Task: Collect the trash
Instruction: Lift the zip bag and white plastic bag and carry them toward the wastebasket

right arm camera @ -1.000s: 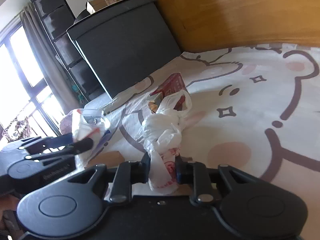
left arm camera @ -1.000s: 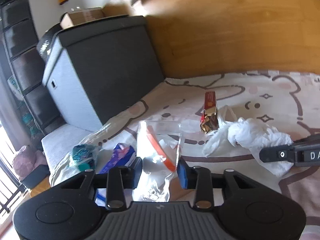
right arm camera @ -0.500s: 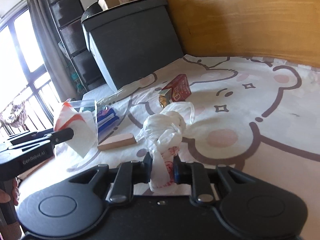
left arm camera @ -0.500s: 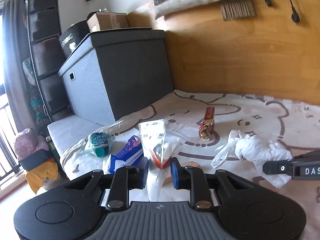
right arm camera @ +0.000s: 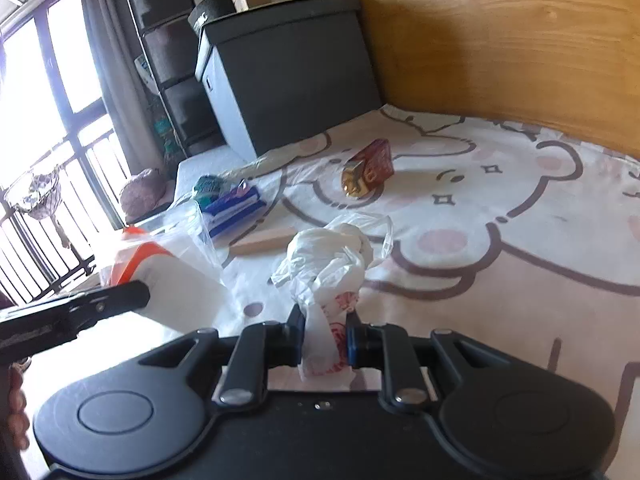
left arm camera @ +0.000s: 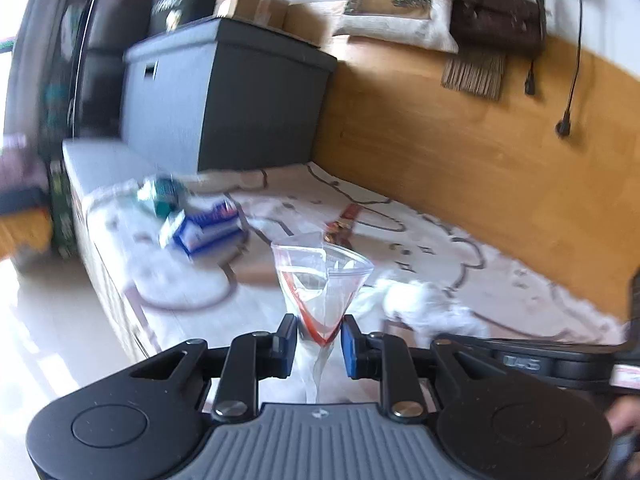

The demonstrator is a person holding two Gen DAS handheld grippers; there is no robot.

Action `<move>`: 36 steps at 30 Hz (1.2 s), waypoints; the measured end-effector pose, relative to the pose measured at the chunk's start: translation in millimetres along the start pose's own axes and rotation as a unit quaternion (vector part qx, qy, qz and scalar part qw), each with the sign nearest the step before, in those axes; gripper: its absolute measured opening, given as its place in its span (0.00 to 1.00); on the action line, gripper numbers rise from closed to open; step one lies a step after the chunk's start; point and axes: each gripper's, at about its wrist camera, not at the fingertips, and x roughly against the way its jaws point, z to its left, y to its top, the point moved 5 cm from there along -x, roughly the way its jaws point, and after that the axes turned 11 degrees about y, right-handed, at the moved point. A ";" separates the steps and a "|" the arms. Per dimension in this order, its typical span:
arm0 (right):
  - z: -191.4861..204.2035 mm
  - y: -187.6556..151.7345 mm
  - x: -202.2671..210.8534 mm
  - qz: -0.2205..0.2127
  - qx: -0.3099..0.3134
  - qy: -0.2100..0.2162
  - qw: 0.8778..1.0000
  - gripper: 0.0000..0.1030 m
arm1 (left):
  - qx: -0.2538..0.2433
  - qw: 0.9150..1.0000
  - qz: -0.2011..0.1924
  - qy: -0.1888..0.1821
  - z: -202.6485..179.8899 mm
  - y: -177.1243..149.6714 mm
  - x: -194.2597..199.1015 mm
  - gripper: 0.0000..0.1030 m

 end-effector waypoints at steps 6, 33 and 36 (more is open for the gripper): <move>14.3 5.3 -12.3 -0.002 0.004 0.017 1.000 0.20 | -0.023 1.000 0.010 -0.010 -0.7 -20.2 2.6 0.25; 24.2 -11.2 -67.0 0.052 0.015 0.089 0.995 0.19 | 0.110 0.993 0.030 -0.009 31.2 -2.4 -65.0 0.55; 31.5 -14.3 -71.4 0.058 0.033 0.087 0.994 0.19 | 0.159 0.986 0.043 0.019 42.8 -3.1 -75.5 0.54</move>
